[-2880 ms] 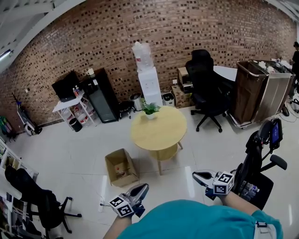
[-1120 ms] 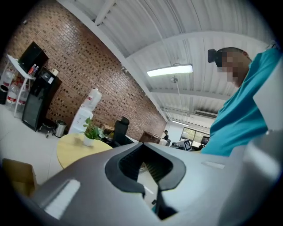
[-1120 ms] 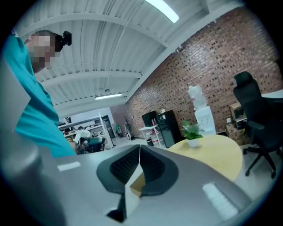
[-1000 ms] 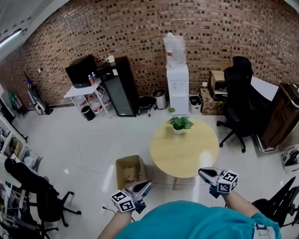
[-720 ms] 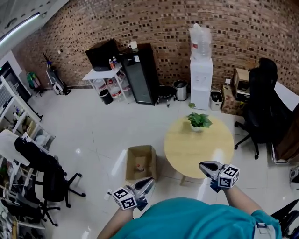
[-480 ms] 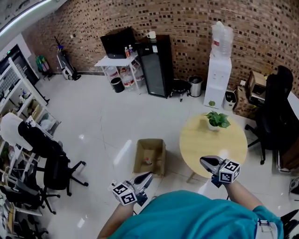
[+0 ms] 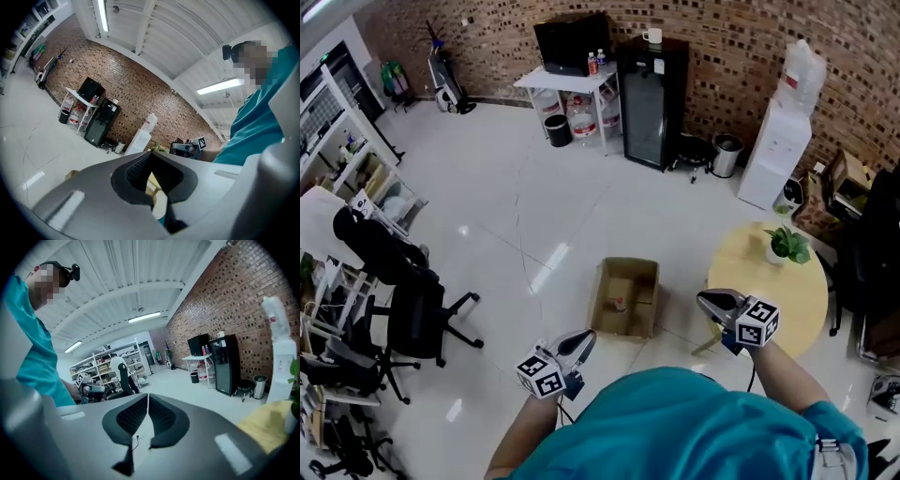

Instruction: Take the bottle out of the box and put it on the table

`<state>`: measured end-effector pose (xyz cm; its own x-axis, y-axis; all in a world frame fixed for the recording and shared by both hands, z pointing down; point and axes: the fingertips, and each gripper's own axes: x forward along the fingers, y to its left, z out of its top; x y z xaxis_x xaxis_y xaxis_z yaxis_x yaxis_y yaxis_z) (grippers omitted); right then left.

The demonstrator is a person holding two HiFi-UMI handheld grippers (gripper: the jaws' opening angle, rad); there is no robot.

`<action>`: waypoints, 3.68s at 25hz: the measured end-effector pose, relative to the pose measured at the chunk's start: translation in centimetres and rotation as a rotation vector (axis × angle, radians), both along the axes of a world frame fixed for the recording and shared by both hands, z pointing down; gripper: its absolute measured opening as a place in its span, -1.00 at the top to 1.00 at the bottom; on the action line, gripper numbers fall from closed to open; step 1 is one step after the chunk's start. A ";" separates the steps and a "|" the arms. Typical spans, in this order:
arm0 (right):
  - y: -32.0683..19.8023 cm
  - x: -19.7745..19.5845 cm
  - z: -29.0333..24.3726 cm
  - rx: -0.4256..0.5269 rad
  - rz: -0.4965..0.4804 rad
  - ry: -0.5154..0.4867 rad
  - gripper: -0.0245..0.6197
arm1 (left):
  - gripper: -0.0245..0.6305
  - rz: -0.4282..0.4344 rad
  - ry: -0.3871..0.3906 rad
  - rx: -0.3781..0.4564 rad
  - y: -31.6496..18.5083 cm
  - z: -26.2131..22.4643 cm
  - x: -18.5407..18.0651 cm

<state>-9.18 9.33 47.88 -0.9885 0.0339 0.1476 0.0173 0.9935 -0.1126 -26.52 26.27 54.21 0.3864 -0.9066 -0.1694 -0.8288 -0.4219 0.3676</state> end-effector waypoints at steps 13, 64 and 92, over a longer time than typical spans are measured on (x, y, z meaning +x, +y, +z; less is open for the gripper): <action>-18.8 -10.7 6.9 -0.018 -0.234 0.029 0.85 | 0.93 -0.159 0.006 -0.282 -18.8 8.8 -5.7; -60.8 -46.1 119.1 -0.357 -0.136 0.581 0.39 | 0.30 0.311 -0.839 -1.189 -76.4 124.9 -33.0; -61.2 -44.2 119.8 -0.363 -0.094 0.577 0.39 | 0.47 0.285 -0.861 -1.190 -76.8 123.2 -31.9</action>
